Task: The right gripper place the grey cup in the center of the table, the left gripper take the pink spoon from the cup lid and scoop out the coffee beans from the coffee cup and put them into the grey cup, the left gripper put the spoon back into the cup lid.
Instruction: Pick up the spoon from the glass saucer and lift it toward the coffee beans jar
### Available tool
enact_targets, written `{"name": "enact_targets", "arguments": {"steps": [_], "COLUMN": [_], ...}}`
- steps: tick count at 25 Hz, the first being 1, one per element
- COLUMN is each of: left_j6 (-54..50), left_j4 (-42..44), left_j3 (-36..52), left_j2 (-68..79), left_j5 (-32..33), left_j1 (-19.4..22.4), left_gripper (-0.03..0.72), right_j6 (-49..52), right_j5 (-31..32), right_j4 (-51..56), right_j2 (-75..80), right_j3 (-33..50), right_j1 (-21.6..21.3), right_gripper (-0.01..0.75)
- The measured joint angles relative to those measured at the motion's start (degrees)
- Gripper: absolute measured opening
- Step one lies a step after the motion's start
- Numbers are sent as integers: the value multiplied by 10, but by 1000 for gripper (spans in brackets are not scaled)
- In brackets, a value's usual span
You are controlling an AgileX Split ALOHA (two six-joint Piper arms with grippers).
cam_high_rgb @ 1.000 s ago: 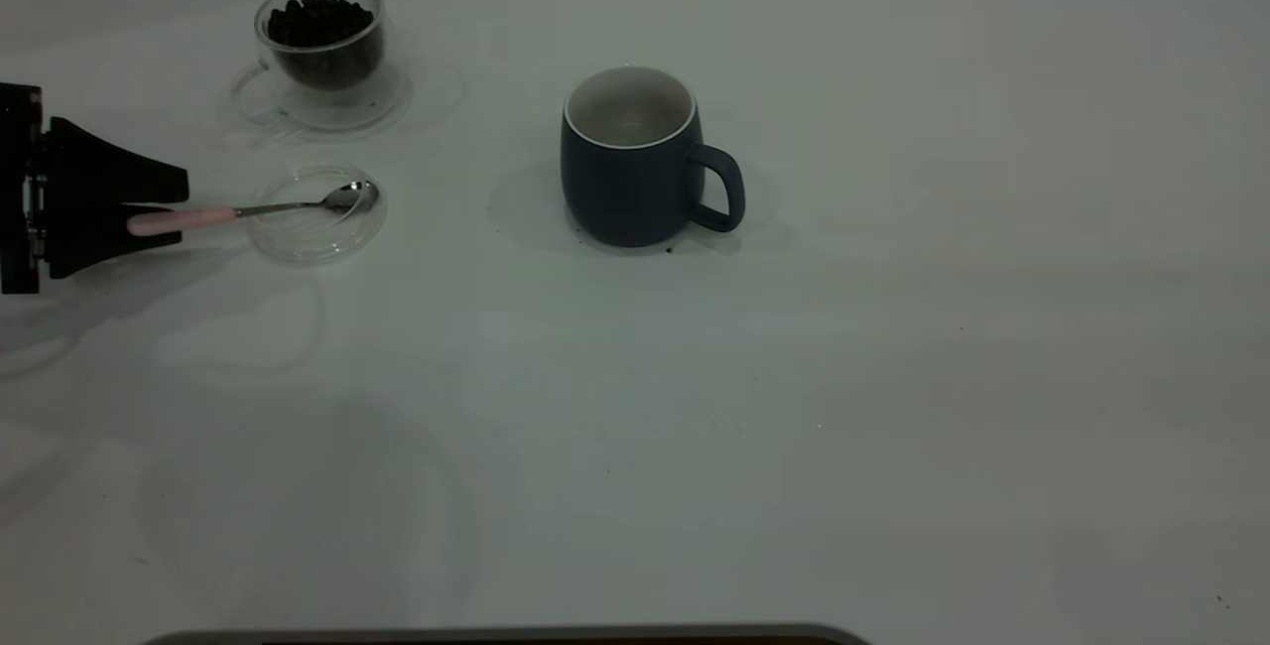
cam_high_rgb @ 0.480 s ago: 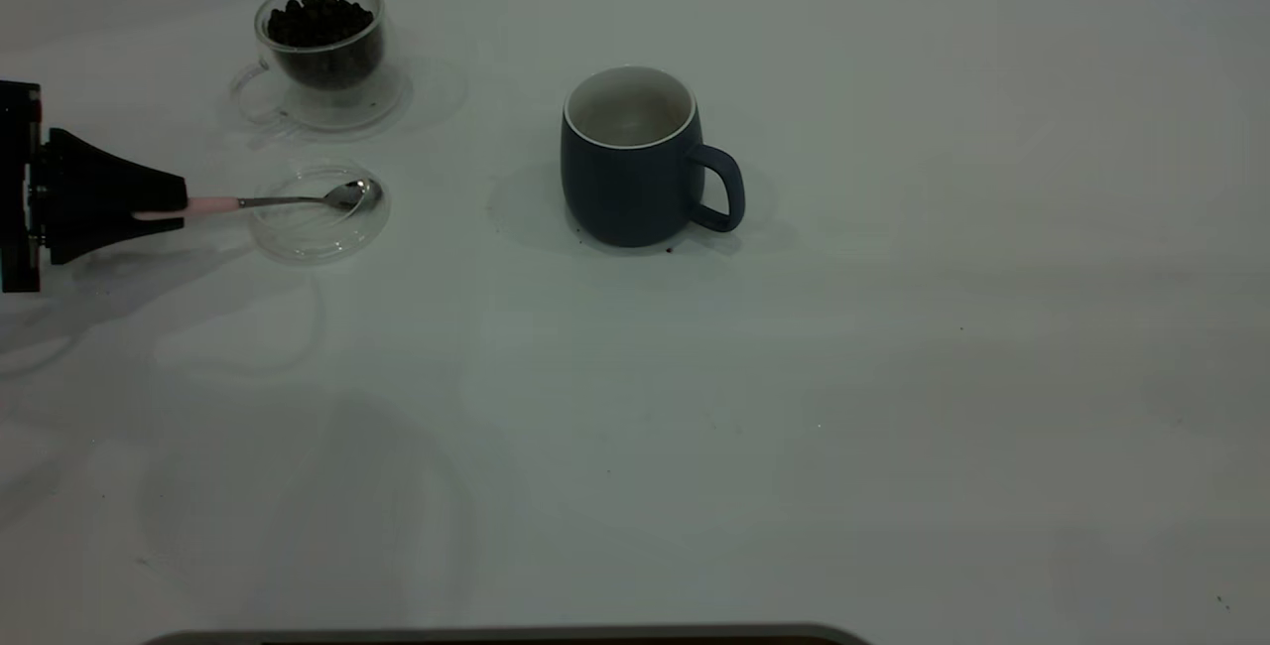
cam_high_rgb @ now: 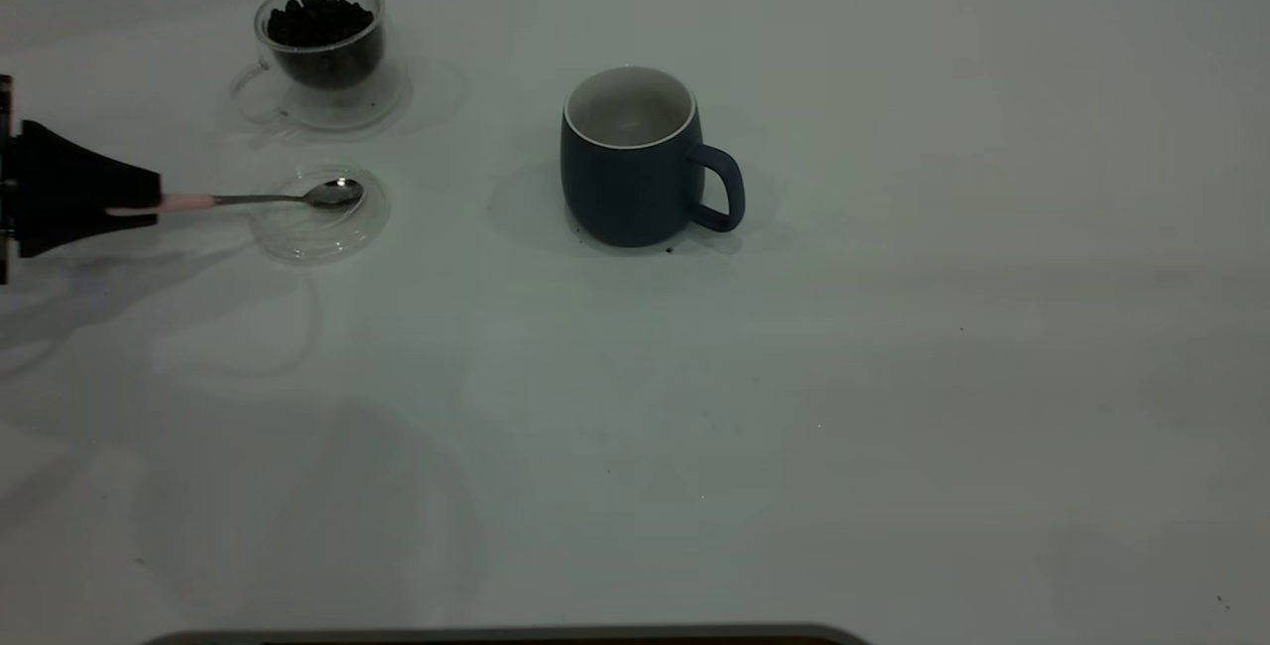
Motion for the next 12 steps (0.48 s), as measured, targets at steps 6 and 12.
{"name": "enact_targets", "arguments": {"steps": [6, 12], "left_j6": [-15, -25], "left_j4": [35, 51], "left_j3": [0, 0], "left_j2": [-28, -92], "left_j5": [16, 36], "left_j1": [10, 10], "left_gripper": [126, 126], "right_j6": [0, 0], "right_j5": [0, 0], "right_j4": [0, 0], "right_j2": [0, 0], "right_j3": [0, 0], "right_j1": [0, 0], "right_gripper": [591, 591]}}
